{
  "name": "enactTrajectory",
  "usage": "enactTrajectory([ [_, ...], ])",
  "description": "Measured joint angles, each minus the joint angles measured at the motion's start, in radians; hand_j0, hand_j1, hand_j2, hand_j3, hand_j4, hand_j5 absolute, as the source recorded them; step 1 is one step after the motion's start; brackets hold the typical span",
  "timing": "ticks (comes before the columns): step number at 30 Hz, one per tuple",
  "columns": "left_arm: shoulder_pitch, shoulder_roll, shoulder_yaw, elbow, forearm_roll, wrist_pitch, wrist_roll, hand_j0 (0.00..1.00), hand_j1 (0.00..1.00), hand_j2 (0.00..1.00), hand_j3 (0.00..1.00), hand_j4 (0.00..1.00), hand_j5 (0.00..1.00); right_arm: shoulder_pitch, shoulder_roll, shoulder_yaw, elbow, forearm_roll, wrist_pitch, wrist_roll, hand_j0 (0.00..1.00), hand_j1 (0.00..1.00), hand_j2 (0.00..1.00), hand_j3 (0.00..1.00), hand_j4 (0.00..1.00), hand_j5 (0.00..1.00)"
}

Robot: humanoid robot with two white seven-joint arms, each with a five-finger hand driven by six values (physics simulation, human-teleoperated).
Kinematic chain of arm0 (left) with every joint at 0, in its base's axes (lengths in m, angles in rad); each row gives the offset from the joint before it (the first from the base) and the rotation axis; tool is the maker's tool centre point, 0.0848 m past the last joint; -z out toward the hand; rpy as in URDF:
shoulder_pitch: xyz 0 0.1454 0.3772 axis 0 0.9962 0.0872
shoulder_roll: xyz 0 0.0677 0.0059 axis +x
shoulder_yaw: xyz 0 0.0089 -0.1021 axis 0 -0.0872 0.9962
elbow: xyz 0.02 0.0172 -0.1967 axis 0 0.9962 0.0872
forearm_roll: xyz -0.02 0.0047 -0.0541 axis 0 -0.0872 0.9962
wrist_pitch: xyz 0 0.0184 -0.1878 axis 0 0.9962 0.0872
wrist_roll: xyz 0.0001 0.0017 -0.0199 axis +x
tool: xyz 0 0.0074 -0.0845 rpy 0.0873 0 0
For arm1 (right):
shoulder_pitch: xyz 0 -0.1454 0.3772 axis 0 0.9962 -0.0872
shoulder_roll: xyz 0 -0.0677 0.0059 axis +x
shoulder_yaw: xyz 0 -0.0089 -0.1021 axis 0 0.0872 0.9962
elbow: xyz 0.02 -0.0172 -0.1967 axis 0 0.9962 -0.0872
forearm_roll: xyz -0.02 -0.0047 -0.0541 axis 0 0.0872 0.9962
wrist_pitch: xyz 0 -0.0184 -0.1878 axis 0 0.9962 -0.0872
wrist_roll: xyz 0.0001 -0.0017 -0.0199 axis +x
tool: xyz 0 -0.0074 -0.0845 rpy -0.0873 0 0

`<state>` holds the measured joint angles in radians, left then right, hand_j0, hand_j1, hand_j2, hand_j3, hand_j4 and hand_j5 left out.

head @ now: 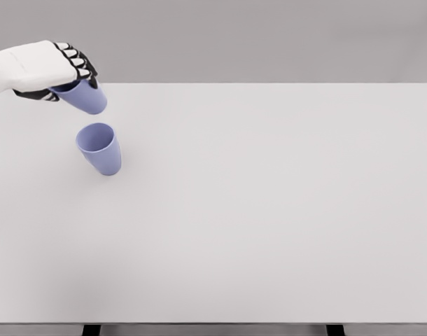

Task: Place the right cup on the left cup with left arm

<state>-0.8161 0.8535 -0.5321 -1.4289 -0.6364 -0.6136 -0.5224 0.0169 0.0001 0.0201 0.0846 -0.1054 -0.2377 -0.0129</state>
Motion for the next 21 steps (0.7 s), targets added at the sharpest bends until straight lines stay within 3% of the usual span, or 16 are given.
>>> enactTrajectory([
  [5,0.009,0.025,0.009,-0.043,0.010,0.000,0.000,0.66,0.66,0.66,0.66,0.66,0.66,0.000,0.000,0.000,0.000,0.000,0.000,0.000,1.00,1.00,1.00,1.00,1.00,1.00],
  [9,0.094,0.049,0.051,-0.090,0.011,0.000,0.001,0.67,0.67,0.67,0.67,0.67,0.67,0.000,0.000,0.000,0.000,0.000,0.000,0.000,1.00,1.00,1.00,1.00,1.00,1.00],
  [16,0.095,0.072,0.103,-0.129,0.015,0.000,0.000,0.67,0.67,0.67,0.67,0.67,0.67,0.000,0.000,0.000,0.000,0.000,0.000,0.000,1.00,1.00,1.00,1.00,1.00,1.00],
  [21,0.130,0.114,0.117,-0.155,0.028,0.000,0.000,0.67,0.67,0.67,0.67,0.67,0.67,0.000,0.000,0.000,0.000,0.000,0.000,0.000,1.00,1.00,1.00,1.00,1.00,1.00],
])
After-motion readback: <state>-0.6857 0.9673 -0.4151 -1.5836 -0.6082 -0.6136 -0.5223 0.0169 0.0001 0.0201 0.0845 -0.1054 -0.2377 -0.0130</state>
